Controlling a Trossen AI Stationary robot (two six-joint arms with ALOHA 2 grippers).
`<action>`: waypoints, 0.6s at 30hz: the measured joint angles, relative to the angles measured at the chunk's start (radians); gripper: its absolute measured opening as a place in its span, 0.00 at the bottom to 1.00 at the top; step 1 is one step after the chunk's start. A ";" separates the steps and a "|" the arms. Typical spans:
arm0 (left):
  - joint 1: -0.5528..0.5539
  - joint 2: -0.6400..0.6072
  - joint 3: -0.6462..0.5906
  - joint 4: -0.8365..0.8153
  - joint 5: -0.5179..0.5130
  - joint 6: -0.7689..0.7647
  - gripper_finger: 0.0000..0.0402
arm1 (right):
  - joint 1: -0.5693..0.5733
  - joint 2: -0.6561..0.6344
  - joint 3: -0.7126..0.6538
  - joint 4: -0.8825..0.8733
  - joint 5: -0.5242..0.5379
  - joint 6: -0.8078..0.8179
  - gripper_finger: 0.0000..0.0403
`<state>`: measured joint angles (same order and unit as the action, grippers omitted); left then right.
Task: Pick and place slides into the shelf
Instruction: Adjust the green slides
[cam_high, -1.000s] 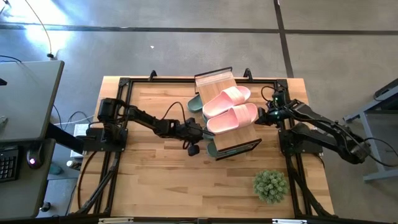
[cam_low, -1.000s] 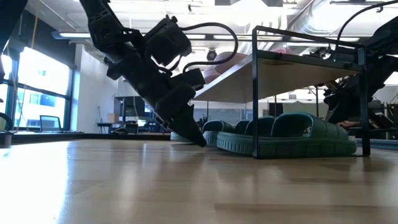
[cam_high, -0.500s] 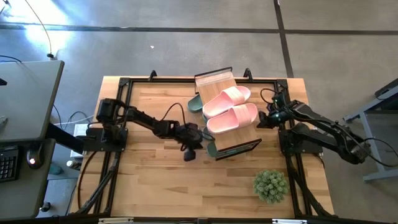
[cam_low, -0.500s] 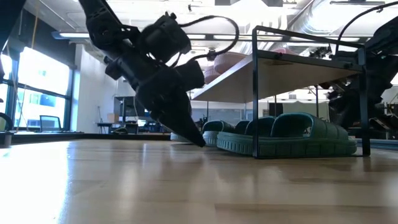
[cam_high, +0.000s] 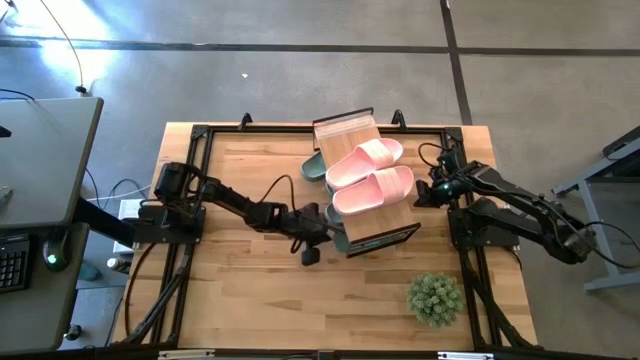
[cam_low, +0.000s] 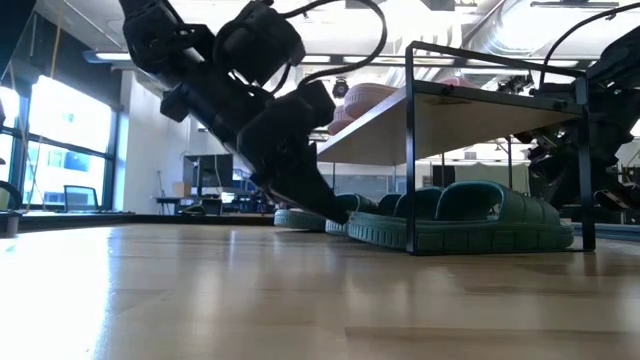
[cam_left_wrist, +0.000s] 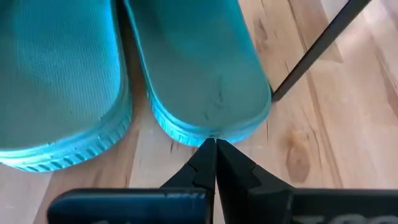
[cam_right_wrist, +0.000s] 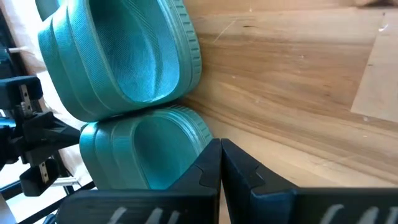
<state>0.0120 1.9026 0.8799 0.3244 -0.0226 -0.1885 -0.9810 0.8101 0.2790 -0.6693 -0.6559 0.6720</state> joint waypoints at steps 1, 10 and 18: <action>0.000 0.000 0.000 0.002 -0.005 -0.003 0.00 | 0.000 0.000 0.000 0.001 0.000 0.000 0.00; 0.000 0.000 0.005 0.002 -0.022 -0.004 0.00 | 0.000 0.000 0.000 0.006 0.000 -0.008 0.00; -0.002 0.000 0.005 0.014 -0.039 -0.007 0.00 | 0.000 0.000 0.000 0.010 0.000 -0.011 0.00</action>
<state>0.0105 1.9026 0.8852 0.3386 -0.0618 -0.1959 -0.9810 0.8101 0.2790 -0.6594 -0.6558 0.6609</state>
